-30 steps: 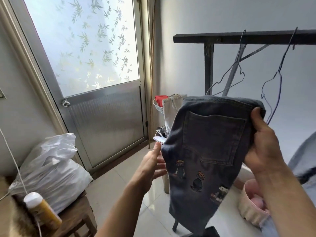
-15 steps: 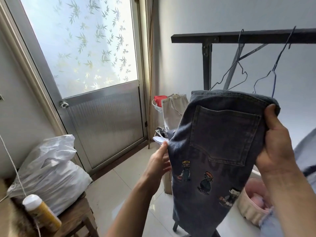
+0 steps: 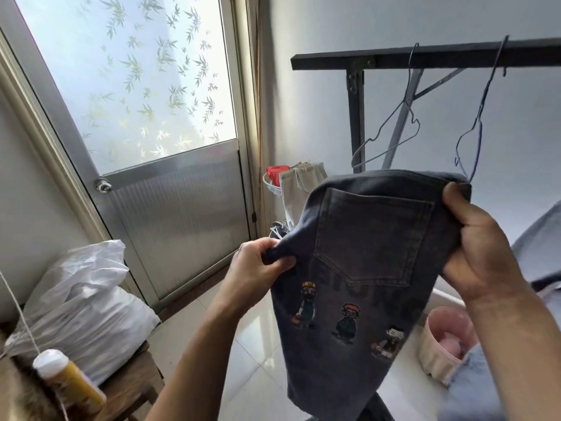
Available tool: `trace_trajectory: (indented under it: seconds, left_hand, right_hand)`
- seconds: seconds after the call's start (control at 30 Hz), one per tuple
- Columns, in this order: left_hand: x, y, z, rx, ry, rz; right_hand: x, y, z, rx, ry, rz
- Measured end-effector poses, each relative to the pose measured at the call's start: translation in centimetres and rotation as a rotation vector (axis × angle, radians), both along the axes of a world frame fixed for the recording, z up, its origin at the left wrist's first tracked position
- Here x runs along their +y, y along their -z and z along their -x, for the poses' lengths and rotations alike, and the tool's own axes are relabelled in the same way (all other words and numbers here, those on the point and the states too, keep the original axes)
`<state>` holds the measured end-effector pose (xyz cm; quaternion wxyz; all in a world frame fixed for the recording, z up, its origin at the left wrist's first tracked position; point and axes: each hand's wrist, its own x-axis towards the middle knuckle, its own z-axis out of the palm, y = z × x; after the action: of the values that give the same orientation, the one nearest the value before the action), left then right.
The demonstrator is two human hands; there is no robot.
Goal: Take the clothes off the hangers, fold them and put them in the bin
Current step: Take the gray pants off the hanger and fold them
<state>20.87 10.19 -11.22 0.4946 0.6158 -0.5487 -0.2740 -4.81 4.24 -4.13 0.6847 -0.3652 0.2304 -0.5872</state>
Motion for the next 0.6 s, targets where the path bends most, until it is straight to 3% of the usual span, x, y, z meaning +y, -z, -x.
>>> trace_trajectory:
  seconds: [0.07, 0.23, 0.47, 0.6]
  left_hand:
    - [0.0, -0.1, -0.8, -0.078, -0.043, 0.017]
    - [1.8, -0.7, -1.4, 0.364, 0.193, 0.020]
    - [3.3, -1.4, -1.1, 0.685, 0.261, 0.160]
    - [3.4, -1.8, -0.9, 0.832, 0.273, 0.222]
  right_hand:
    - [-0.1, 0.2, 0.0, 0.049, -0.033, 0.027]
    - [-0.3, 1.3, 0.2, -0.014, -0.150, 0.030]
    - [0.8, 1.9, -1.1, -0.032, -0.289, -0.029]
    - [1.2, 2.8, -2.0, 0.137, -0.360, -0.050]
